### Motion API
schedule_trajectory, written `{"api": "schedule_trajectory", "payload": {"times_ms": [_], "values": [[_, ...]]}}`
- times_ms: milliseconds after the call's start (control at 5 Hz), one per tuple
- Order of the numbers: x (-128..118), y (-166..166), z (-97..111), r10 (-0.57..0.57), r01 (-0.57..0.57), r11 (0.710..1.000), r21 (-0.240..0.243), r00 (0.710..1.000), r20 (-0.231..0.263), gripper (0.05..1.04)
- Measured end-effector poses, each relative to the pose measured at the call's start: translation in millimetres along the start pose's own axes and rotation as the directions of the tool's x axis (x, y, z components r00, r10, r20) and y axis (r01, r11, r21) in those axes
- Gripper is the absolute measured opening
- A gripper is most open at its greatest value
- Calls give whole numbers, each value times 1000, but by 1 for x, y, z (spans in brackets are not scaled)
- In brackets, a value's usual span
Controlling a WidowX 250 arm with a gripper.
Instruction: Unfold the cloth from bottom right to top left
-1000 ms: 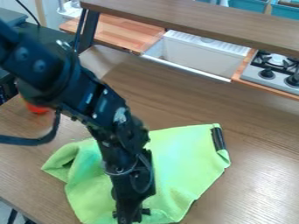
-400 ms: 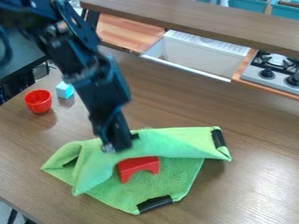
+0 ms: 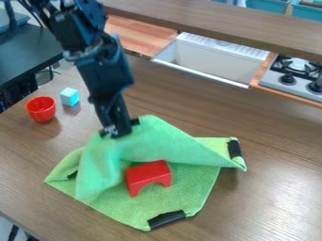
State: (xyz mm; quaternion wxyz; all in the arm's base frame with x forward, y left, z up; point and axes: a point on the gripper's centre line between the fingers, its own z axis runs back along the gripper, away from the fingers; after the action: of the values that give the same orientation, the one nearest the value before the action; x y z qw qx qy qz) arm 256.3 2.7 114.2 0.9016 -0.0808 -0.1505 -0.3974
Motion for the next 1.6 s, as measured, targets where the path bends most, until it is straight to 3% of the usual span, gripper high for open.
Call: {"api": "schedule_trajectory", "payload": {"times_ms": [1000,1200,1400,1600], "values": [[-3,105,24,230,-231,972,40,973,29,56],[-1,121,23,231,-231,972,48,973,21,56],[-4,139,19,237,-235,970,67,971,-25,56],[-3,152,15,253,-250,967,56,967,-36,56]]}}
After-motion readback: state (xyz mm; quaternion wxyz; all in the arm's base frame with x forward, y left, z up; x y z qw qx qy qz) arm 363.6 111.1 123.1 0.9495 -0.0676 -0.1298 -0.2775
